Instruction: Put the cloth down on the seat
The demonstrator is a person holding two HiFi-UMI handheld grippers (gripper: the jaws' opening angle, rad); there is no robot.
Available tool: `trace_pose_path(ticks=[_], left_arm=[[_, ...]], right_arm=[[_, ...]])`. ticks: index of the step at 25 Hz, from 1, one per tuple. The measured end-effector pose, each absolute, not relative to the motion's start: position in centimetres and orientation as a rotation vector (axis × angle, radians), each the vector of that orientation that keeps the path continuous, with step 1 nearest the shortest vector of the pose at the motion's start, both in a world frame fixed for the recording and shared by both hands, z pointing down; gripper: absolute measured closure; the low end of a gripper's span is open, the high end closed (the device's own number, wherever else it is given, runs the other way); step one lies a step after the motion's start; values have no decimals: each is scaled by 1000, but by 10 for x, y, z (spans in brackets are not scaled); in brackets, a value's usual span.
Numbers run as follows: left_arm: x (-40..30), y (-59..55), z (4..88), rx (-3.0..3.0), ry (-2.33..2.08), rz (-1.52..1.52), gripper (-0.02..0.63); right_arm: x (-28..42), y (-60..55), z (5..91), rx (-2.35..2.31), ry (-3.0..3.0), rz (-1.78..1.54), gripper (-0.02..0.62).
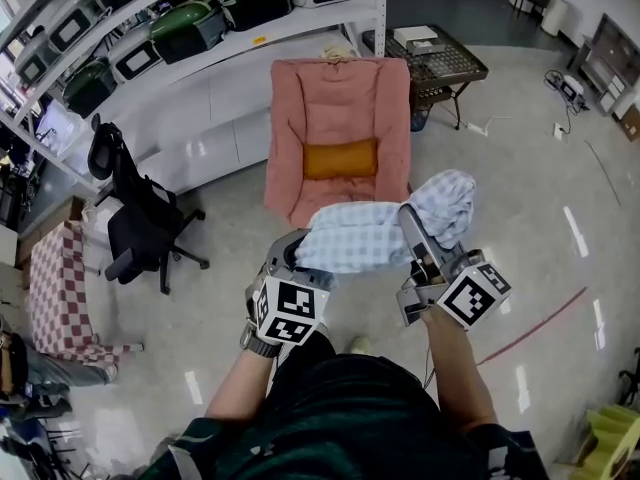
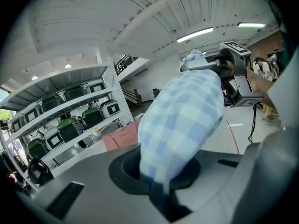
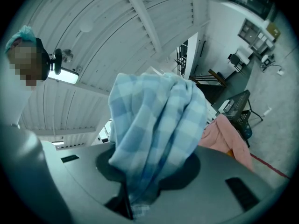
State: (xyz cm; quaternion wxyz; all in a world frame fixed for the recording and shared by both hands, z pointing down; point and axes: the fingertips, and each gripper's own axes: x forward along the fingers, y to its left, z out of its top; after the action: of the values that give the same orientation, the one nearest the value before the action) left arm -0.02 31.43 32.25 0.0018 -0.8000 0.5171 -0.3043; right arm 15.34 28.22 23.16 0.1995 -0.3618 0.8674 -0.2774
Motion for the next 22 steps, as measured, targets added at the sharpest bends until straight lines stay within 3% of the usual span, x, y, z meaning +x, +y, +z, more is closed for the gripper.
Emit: trace_pose_path(ticks=[22], left_arm=[[-71,117,423,-2650,1428,-1181,560]], right_arm=[[80,84,328,-1229,2425,-936,462]])
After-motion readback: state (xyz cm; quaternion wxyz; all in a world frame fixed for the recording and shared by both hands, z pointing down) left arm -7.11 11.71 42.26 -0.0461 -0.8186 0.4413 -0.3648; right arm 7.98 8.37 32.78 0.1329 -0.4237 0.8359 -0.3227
